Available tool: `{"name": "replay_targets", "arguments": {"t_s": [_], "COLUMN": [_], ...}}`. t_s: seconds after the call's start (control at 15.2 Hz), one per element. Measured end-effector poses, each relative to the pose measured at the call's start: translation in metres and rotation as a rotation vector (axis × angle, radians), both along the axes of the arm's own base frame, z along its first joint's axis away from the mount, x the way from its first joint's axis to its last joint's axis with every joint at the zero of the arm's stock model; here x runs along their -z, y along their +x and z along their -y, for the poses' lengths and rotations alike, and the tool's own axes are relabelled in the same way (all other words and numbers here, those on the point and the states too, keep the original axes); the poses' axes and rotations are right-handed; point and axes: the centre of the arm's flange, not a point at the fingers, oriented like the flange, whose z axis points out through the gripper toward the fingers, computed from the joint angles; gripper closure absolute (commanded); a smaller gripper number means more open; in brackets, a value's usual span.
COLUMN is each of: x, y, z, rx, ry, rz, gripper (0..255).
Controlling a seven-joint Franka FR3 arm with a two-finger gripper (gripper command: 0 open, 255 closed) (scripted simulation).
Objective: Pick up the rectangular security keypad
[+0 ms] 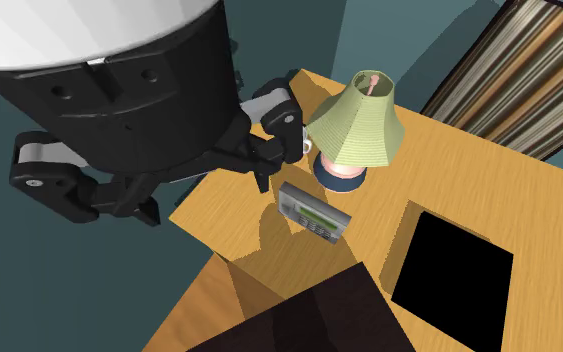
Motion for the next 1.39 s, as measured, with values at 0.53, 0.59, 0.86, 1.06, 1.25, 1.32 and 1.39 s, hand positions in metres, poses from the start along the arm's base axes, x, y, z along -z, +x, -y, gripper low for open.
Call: {"name": "replay_targets", "arguments": {"t_s": [0.53, 0.59, 0.86, 1.06, 1.25, 1.32, 1.39], "x": [0.066, 0.078, 0.123, 0.159, 0.192, 0.202, 0.215], "y": [0.022, 0.028, 0.04, 0.048, 0.061, 0.066, 0.069], "z": [0.039, 0.045, 0.07, 0.092, 0.109, 0.114, 0.118], "rx": [-0.105, -0.123, -0.195, -0.25, -0.304, -0.322, -0.341], "ry": [-0.003, -0.003, -0.005, -0.006, -0.007, -0.008, -0.008], "rz": [-0.053, -0.062, -0.096, -0.122, -0.148, -0.156, -0.165], "gripper": [0, 0, 0, 0, 0, 0, 0]}}
